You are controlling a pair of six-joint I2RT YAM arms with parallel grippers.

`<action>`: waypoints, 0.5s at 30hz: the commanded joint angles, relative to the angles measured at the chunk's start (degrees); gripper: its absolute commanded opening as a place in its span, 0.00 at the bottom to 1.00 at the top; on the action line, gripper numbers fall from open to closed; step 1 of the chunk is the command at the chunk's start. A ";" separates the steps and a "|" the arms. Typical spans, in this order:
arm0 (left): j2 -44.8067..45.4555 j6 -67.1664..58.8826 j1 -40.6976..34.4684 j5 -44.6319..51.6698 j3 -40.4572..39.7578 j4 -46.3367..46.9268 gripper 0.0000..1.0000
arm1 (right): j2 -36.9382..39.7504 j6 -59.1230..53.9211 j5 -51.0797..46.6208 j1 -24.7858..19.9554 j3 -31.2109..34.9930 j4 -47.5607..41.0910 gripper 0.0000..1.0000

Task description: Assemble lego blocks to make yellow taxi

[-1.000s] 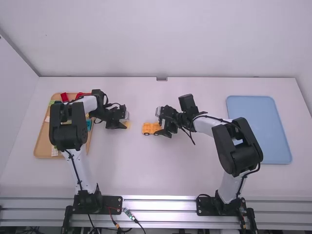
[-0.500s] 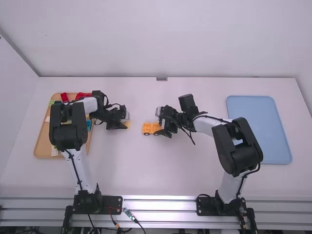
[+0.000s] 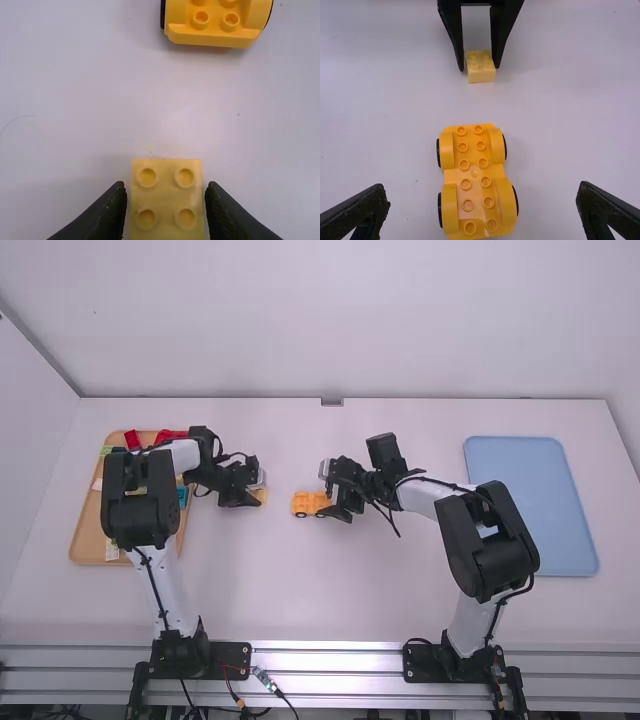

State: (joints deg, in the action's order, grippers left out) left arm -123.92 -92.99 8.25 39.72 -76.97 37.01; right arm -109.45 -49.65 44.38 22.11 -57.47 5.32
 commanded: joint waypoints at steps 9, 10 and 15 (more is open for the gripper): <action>-0.87 0.01 0.33 0.38 -0.39 0.22 0.45 | -0.02 0.11 0.20 0.02 -0.68 -0.83 0.99; -0.87 0.05 0.33 0.36 -0.46 0.26 0.45 | -0.02 0.15 0.20 0.02 -0.68 -0.85 0.99; -0.87 0.03 0.33 0.34 -2.16 2.43 0.46 | -0.02 0.11 0.17 0.02 -0.68 -0.83 0.99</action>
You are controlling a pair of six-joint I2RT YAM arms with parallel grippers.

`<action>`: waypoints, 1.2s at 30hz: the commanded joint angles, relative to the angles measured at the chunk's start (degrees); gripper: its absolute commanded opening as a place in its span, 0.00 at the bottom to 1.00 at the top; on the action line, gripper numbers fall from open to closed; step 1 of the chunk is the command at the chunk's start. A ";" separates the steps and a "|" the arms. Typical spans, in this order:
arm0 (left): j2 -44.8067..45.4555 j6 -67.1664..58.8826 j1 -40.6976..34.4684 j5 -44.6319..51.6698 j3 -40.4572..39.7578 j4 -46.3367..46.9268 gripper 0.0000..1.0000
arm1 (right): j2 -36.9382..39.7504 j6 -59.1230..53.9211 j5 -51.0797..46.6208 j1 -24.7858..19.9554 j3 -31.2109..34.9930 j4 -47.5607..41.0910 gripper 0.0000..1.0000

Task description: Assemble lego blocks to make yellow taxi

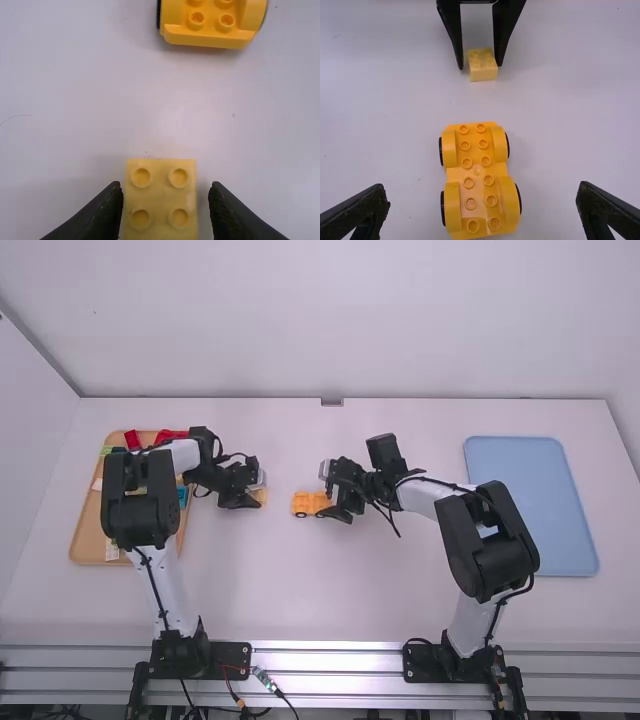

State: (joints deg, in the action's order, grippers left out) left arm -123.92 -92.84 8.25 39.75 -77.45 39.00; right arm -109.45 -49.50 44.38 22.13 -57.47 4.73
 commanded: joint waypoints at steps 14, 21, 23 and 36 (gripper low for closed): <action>-0.87 -0.15 0.33 0.34 -0.09 -1.18 0.47 | -0.02 -0.04 0.17 -0.02 -0.68 -0.48 0.99; -0.87 -0.10 0.33 0.34 -0.74 -0.17 0.33 | -0.02 -0.04 0.20 0.00 -0.68 -0.46 0.99; -0.87 -0.15 0.33 0.34 -0.94 0.07 0.29 | -0.02 -0.02 0.20 0.00 -0.68 -0.46 0.99; -0.87 -0.12 -0.15 1.78 -1.03 0.17 0.22 | -0.02 -0.48 -2.05 -0.02 -0.04 -0.83 0.99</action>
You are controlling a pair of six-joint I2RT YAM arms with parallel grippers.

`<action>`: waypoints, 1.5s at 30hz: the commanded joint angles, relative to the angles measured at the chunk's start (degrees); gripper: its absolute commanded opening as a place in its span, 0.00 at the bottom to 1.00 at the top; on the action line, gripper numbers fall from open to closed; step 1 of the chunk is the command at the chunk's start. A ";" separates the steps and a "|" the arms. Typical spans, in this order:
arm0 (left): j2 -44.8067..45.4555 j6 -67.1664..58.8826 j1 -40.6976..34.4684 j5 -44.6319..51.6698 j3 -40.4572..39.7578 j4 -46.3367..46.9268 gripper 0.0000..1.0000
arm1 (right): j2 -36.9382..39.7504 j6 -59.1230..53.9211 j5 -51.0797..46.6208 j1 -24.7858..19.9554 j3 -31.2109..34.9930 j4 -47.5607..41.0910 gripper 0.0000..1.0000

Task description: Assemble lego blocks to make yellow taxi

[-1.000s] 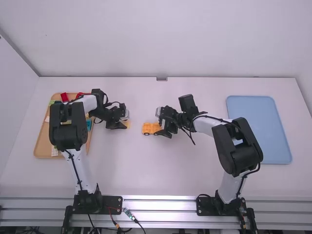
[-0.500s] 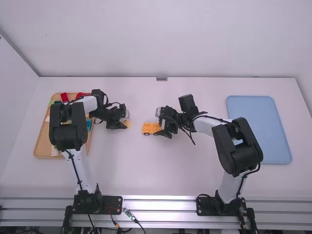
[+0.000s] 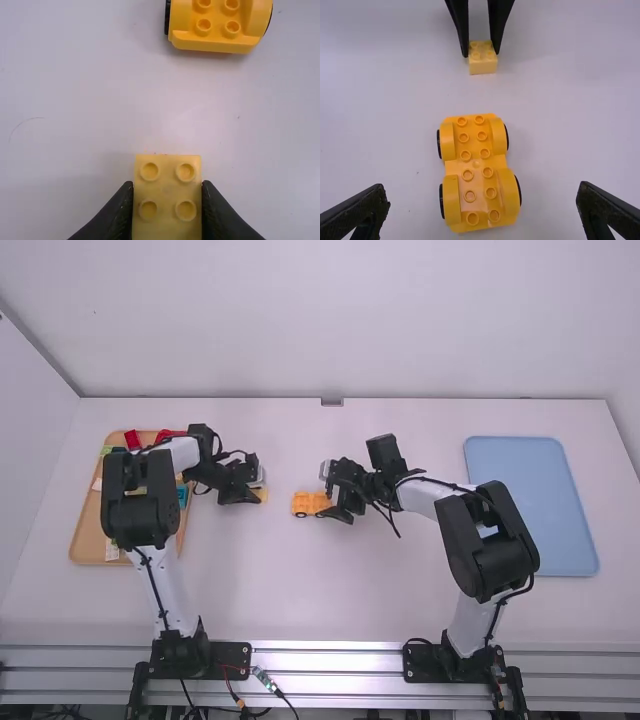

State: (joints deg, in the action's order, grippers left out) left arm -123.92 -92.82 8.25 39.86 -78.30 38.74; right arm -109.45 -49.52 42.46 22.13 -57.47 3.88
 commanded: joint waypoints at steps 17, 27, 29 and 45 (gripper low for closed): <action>-0.87 1.54 -1.88 2.19 -0.28 -0.28 0.19 | -0.06 0.87 2.49 -2.56 6.67 8.96 0.99; -0.87 1.19 -1.95 1.73 -3.39 4.90 0.18 | -8.46 2.71 6.16 -2.80 1.22 9.53 0.99; -0.87 0.53 -1.95 1.76 -4.28 6.49 0.18 | -10.40 -0.07 9.73 -3.98 -1.38 6.75 0.99; -0.87 3.00 -1.95 2.52 -5.44 6.29 0.17 | -14.84 -6.08 12.00 -1.70 -4.04 5.11 0.99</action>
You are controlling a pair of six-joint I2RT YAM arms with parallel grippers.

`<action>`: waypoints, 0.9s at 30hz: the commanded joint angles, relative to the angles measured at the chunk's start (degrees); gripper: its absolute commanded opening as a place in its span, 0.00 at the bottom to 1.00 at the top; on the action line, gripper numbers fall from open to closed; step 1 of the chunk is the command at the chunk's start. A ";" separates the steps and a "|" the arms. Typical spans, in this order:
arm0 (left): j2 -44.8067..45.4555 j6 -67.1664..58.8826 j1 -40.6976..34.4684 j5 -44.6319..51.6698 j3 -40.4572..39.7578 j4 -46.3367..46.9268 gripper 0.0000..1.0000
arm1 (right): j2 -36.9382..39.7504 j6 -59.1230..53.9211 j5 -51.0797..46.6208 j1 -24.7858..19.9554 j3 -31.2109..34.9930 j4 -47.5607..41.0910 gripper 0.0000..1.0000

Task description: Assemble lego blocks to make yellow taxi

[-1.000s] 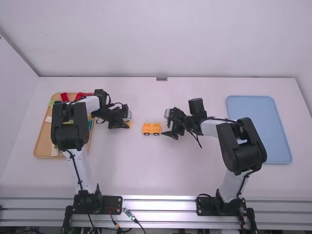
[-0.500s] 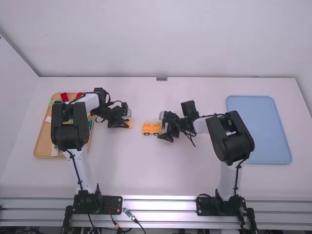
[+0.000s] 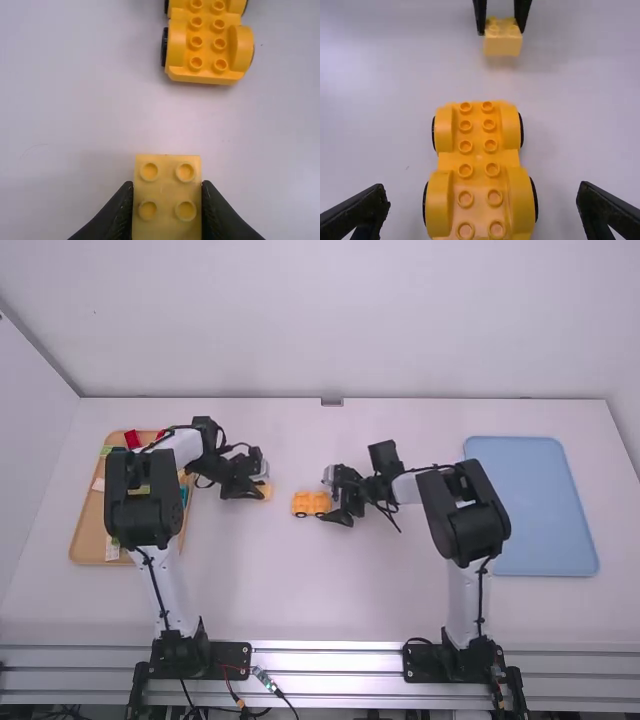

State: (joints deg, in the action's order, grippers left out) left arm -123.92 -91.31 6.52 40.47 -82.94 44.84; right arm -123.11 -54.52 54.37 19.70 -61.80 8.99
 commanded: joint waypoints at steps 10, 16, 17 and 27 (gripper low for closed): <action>-0.87 1.32 -1.05 4.20 -2.60 3.04 0.17 | -1.29 0.70 -4.63 2.43 0.72 0.98 1.00; -0.87 1.34 -2.89 3.99 -5.88 6.84 0.09 | -1.29 3.21 -6.62 2.43 0.83 1.25 1.00; -0.87 1.34 -2.97 3.99 -5.97 6.99 0.09 | -1.29 3.56 -6.86 2.43 0.83 1.27 1.00; -0.87 1.38 -4.17 4.18 -6.36 7.23 0.05 | -1.29 8.22 -7.69 2.43 5.90 10.45 0.99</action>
State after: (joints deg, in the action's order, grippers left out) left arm -123.92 -89.97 2.76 43.07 -88.47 51.66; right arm -123.22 -48.23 46.33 22.33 -57.10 19.05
